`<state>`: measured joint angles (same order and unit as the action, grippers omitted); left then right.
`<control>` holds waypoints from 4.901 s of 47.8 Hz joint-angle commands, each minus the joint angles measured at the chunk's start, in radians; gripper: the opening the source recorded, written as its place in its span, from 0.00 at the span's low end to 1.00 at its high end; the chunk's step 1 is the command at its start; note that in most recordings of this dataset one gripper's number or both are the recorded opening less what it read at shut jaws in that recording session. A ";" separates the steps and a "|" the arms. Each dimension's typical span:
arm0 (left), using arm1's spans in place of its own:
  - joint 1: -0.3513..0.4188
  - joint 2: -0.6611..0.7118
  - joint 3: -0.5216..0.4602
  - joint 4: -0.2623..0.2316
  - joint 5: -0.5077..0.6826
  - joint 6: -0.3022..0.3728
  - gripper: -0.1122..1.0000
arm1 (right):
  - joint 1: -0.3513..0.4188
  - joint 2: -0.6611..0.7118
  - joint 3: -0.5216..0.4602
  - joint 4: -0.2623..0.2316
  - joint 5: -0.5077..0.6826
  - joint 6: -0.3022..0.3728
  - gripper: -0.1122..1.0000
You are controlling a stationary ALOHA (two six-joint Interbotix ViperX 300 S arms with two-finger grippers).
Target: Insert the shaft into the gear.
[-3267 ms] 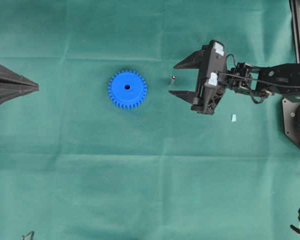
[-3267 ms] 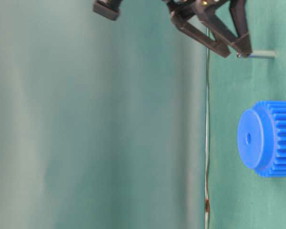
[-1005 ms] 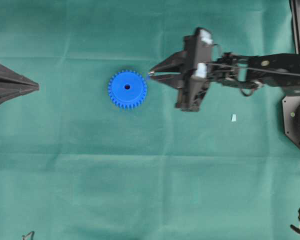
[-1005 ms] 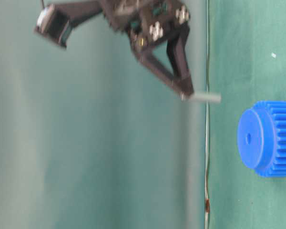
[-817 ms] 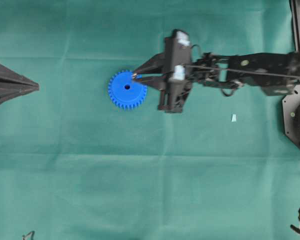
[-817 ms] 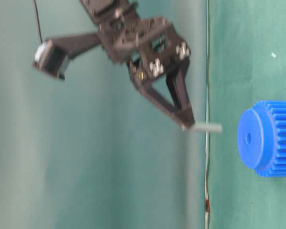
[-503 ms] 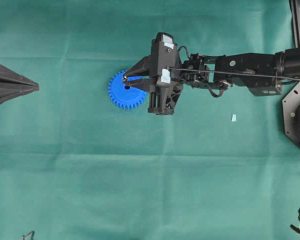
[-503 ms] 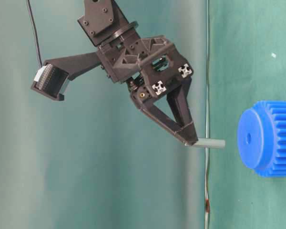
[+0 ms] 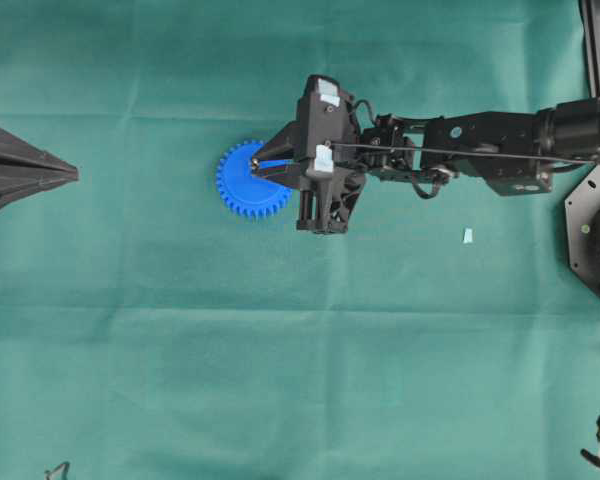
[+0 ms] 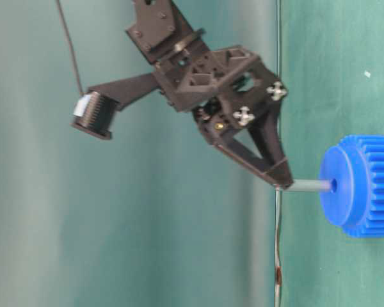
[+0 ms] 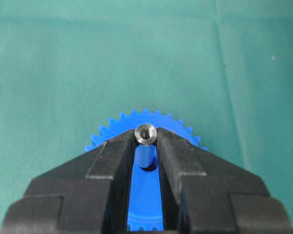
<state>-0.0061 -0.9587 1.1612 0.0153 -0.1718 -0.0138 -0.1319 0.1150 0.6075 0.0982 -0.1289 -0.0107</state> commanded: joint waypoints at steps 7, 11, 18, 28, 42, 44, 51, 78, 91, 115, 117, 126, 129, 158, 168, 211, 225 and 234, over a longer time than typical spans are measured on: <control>0.003 0.006 -0.025 0.002 -0.006 -0.002 0.10 | -0.006 0.037 -0.009 0.005 -0.037 0.003 0.25; 0.003 0.006 -0.025 0.002 -0.005 -0.002 0.10 | -0.006 0.041 -0.009 0.005 -0.041 0.005 0.25; 0.003 0.006 -0.023 0.003 -0.005 -0.002 0.10 | -0.006 0.040 -0.009 0.006 -0.043 0.005 0.25; 0.003 0.006 -0.023 0.002 -0.005 0.000 0.10 | -0.006 0.040 -0.009 0.006 -0.046 0.005 0.25; 0.003 0.006 -0.023 0.002 -0.003 0.000 0.10 | -0.006 0.046 -0.009 0.006 -0.051 0.005 0.25; 0.003 0.006 -0.023 0.002 -0.005 0.000 0.10 | -0.006 0.048 -0.008 0.006 -0.054 0.005 0.25; 0.003 0.006 -0.023 0.003 -0.003 0.000 0.10 | -0.006 0.061 -0.009 0.006 -0.069 0.005 0.25; 0.003 0.006 -0.021 0.002 0.005 -0.002 0.10 | -0.009 0.100 -0.014 0.009 -0.081 0.005 0.25; 0.003 0.006 -0.020 0.002 0.005 -0.002 0.10 | -0.009 0.100 -0.014 0.008 -0.078 0.005 0.25; 0.003 0.006 -0.021 0.002 0.009 -0.002 0.10 | -0.011 0.086 -0.017 0.014 -0.080 0.006 0.95; 0.003 0.006 -0.021 0.002 0.008 -0.002 0.10 | -0.011 0.077 -0.017 0.014 -0.077 0.005 0.93; 0.002 0.006 -0.021 0.002 0.009 -0.002 0.10 | -0.011 0.003 -0.008 0.009 -0.061 0.000 0.92; 0.002 0.006 -0.021 0.003 0.009 -0.002 0.10 | -0.011 -0.034 -0.003 0.008 -0.051 -0.002 0.92; 0.003 0.005 -0.021 0.002 0.009 -0.002 0.10 | -0.011 -0.445 0.181 -0.014 -0.018 -0.005 0.92; 0.003 0.003 -0.021 0.002 0.009 0.000 0.10 | -0.011 -0.615 0.296 -0.012 -0.021 -0.003 0.92; 0.015 -0.006 -0.025 0.005 0.012 0.006 0.10 | -0.012 -0.962 0.456 -0.012 0.114 0.003 0.91; 0.023 -0.025 -0.025 0.003 0.017 0.006 0.10 | -0.015 -0.965 0.456 -0.012 0.110 0.003 0.91; 0.023 -0.032 -0.025 0.005 0.032 0.006 0.10 | -0.017 -0.965 0.456 -0.011 0.104 0.003 0.91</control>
<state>0.0138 -0.9940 1.1597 0.0169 -0.1427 -0.0077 -0.1457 -0.8498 1.0738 0.0859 -0.0138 -0.0092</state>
